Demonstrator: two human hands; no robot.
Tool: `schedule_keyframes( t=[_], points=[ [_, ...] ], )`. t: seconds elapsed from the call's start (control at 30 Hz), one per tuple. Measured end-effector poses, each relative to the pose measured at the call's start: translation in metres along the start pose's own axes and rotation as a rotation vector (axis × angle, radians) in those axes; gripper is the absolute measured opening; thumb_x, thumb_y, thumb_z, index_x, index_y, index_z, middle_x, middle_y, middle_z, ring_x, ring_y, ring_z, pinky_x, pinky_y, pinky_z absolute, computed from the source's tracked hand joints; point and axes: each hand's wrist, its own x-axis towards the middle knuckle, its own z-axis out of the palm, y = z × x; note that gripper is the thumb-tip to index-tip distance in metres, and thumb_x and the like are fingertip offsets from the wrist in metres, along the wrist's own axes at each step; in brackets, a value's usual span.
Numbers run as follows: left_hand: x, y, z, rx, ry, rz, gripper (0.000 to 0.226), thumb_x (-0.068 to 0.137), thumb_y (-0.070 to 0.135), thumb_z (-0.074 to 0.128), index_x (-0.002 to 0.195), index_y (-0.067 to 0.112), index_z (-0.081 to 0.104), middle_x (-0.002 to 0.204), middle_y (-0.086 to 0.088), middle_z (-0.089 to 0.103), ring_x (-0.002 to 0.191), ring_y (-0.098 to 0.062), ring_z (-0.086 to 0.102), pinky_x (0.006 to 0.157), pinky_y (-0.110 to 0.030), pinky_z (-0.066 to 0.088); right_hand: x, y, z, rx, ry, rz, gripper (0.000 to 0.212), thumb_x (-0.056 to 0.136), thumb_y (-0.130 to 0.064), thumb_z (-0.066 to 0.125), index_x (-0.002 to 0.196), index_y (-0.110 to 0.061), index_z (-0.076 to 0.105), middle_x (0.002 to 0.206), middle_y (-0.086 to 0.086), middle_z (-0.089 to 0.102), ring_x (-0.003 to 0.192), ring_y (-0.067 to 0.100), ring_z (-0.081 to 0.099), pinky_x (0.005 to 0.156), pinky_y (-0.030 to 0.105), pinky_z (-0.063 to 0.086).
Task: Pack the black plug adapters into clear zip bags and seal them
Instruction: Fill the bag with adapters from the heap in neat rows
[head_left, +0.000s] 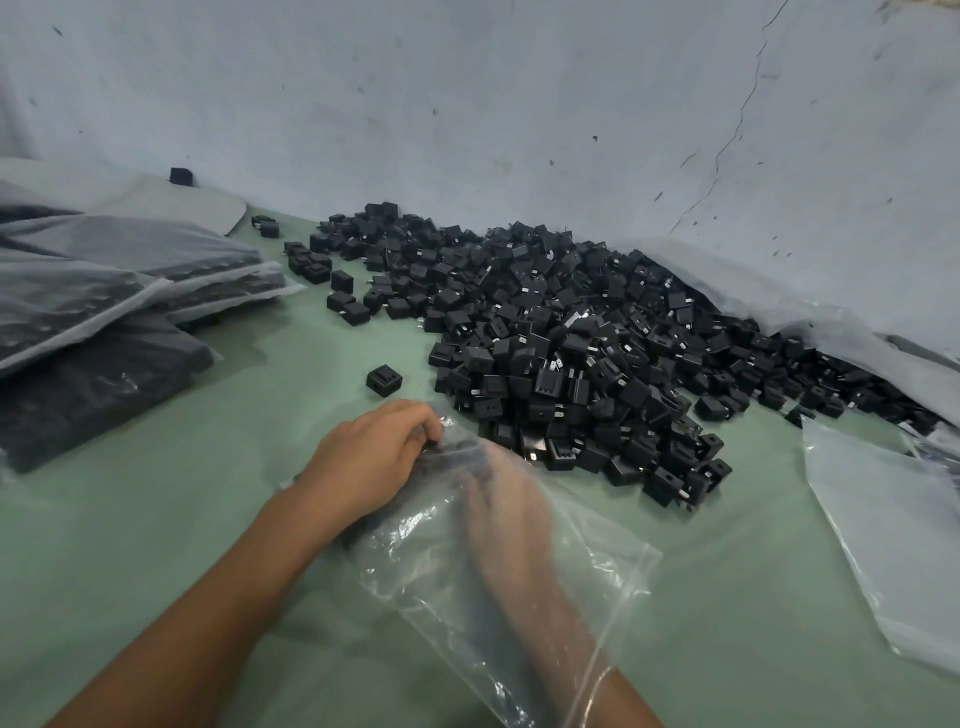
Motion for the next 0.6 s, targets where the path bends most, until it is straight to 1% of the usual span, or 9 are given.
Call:
schedule_keyframes(
  t=[0.07,0.13,0.2,0.27,0.3,0.37,0.4,0.57,0.6],
  points=[
    [0.001,0.000,0.000,0.005,-0.003,-0.001,0.016,0.103,0.029,0.044,0.100,0.040,0.054,0.111,0.025,0.056,0.096,-0.009,0.058,0.082,-0.034,0.048,0.000,0.000,-0.001,-0.103,-0.010,-0.038,0.044,0.103,-0.024,0.046,0.146,-0.020,0.045,0.134,-0.001,0.056,0.122,0.015,0.051,0.101,0.028,0.040],
    [0.001,0.000,0.000,0.010,-0.008,-0.005,0.016,0.102,0.028,0.044,0.101,0.040,0.055,0.112,0.025,0.056,0.097,-0.009,0.058,0.081,-0.033,0.047,-0.004,0.002,0.000,-0.086,-0.014,-0.066,0.047,0.102,-0.021,0.047,0.149,-0.018,0.040,0.137,0.003,0.056,0.125,0.017,0.049,0.103,0.027,0.038],
    [0.001,0.000,0.001,0.013,-0.006,-0.004,0.015,0.102,0.029,0.044,0.101,0.040,0.054,0.113,0.024,0.056,0.097,-0.010,0.058,0.080,-0.033,0.046,-0.007,0.002,-0.001,-0.026,-0.013,-0.069,0.049,0.102,-0.019,0.049,0.150,-0.016,0.039,0.143,0.003,0.052,0.130,0.016,0.046,0.107,0.017,0.033],
    [0.001,0.001,0.001,0.013,-0.002,-0.005,0.015,0.102,0.029,0.044,0.101,0.040,0.054,0.113,0.024,0.056,0.096,-0.010,0.058,0.080,-0.033,0.047,-0.006,0.001,-0.001,-0.003,-0.021,-0.073,0.048,0.100,-0.018,0.051,0.147,-0.017,0.042,0.143,0.001,0.051,0.130,0.014,0.045,0.102,0.005,0.025],
    [0.001,0.001,0.001,0.011,0.000,-0.006,0.015,0.102,0.029,0.044,0.101,0.040,0.054,0.113,0.024,0.057,0.096,-0.009,0.058,0.081,-0.033,0.047,-0.006,0.002,-0.001,0.008,-0.031,-0.080,0.046,0.100,-0.016,0.051,0.146,-0.018,0.045,0.141,0.001,0.053,0.128,0.015,0.046,0.100,0.005,0.026],
    [0.001,0.000,0.001,0.010,0.001,-0.007,0.015,0.102,0.029,0.044,0.101,0.040,0.055,0.112,0.024,0.057,0.095,-0.009,0.058,0.081,-0.034,0.048,-0.006,-0.001,-0.002,-0.031,-0.060,-0.113,0.046,0.099,-0.014,0.051,0.145,-0.018,0.045,0.139,0.004,0.054,0.128,0.019,0.049,0.103,0.016,0.032],
    [0.001,0.000,0.001,0.015,0.002,-0.005,0.015,0.102,0.029,0.044,0.101,0.040,0.055,0.111,0.024,0.057,0.095,-0.009,0.058,0.080,-0.033,0.048,-0.006,-0.001,0.001,-0.058,-0.061,-0.141,0.047,0.100,-0.014,0.051,0.147,-0.016,0.044,0.140,0.005,0.054,0.130,0.019,0.048,0.107,0.020,0.031],
    [0.001,-0.001,0.003,0.027,0.007,0.006,0.015,0.102,0.029,0.043,0.101,0.041,0.052,0.112,0.024,0.056,0.095,-0.011,0.058,0.081,-0.036,0.049,-0.017,0.005,-0.005,-0.048,0.049,-0.202,0.051,0.099,-0.012,0.054,0.149,-0.009,0.042,0.137,0.011,0.055,0.127,0.023,0.050,0.108,0.025,0.034],
    [0.001,-0.001,0.003,0.031,0.007,0.009,0.015,0.102,0.029,0.043,0.101,0.041,0.051,0.112,0.024,0.056,0.095,-0.012,0.058,0.081,-0.037,0.049,-0.016,0.003,-0.002,-0.060,0.018,-0.171,0.052,0.098,-0.012,0.055,0.149,-0.011,0.042,0.138,0.010,0.055,0.127,0.023,0.051,0.107,0.027,0.036]
  ],
)
